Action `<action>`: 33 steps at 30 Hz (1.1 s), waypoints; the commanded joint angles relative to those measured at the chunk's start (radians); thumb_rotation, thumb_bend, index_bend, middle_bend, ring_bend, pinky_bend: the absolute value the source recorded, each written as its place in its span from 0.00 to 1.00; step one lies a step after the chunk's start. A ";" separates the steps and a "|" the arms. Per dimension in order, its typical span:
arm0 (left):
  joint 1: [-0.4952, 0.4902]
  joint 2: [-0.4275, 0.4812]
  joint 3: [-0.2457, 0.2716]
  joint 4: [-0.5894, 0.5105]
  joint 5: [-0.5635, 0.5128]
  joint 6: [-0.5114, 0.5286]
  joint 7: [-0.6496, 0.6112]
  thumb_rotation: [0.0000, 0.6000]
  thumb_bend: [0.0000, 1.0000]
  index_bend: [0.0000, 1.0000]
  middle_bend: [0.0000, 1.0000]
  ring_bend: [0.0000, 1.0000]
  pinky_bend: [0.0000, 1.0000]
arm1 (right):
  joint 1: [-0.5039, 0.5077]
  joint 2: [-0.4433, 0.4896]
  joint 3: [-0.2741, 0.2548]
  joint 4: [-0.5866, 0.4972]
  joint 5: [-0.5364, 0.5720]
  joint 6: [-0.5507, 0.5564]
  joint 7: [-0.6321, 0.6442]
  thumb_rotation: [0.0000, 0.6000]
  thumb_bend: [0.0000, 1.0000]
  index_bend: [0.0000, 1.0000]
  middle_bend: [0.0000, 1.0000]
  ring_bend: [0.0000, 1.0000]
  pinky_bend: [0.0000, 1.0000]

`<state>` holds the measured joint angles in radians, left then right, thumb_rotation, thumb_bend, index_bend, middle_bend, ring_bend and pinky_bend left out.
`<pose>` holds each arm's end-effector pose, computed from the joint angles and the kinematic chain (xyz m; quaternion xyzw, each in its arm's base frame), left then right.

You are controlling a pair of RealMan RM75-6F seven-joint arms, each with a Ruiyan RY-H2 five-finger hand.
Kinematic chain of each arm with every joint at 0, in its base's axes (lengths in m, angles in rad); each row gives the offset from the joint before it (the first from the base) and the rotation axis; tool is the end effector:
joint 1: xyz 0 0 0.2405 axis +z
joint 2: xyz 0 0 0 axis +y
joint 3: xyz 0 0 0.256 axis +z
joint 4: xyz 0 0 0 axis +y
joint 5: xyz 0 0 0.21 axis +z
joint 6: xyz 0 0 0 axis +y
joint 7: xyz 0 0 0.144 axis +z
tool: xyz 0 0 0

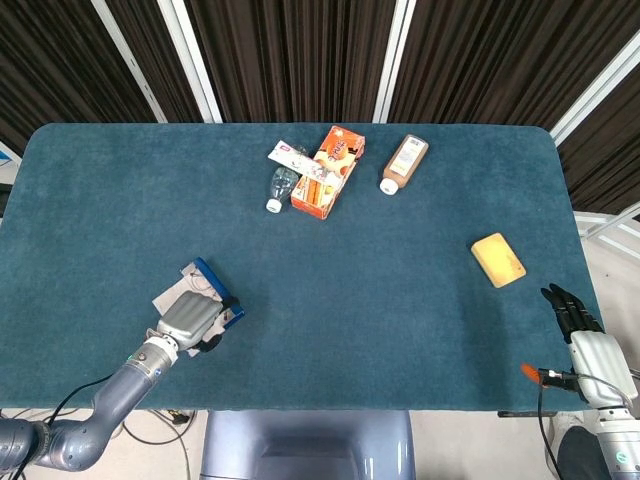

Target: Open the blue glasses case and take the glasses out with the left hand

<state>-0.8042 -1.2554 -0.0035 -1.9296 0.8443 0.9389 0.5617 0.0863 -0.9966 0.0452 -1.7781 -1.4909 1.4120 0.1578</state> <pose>-0.1500 0.2825 0.0221 -0.7987 -0.4096 -0.2412 0.3690 -0.2912 -0.1777 0.1719 0.5661 -0.4696 0.4219 0.5302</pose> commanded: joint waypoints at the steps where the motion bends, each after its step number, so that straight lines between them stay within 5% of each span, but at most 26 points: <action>1: 0.003 0.012 -0.036 0.057 0.009 0.000 -0.045 1.00 0.36 0.17 0.96 0.86 0.99 | 0.000 -0.001 0.000 -0.001 0.000 0.000 -0.002 1.00 0.13 0.00 0.00 0.00 0.19; 16: -0.175 -0.055 -0.019 0.278 -0.298 -0.154 0.107 1.00 0.36 0.10 0.96 0.86 0.99 | 0.001 -0.003 0.003 0.002 0.009 -0.002 -0.008 1.00 0.13 0.00 0.00 0.00 0.19; 33: -0.228 -0.035 0.082 0.256 -0.505 -0.129 0.176 1.00 0.36 0.17 0.97 0.87 1.00 | 0.001 -0.003 0.003 0.000 0.007 -0.001 -0.009 1.00 0.13 0.00 0.00 0.00 0.19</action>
<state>-1.0348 -1.2980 0.0729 -1.6650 0.3428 0.8069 0.7408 0.0870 -0.9991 0.0482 -1.7785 -1.4838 1.4115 0.1488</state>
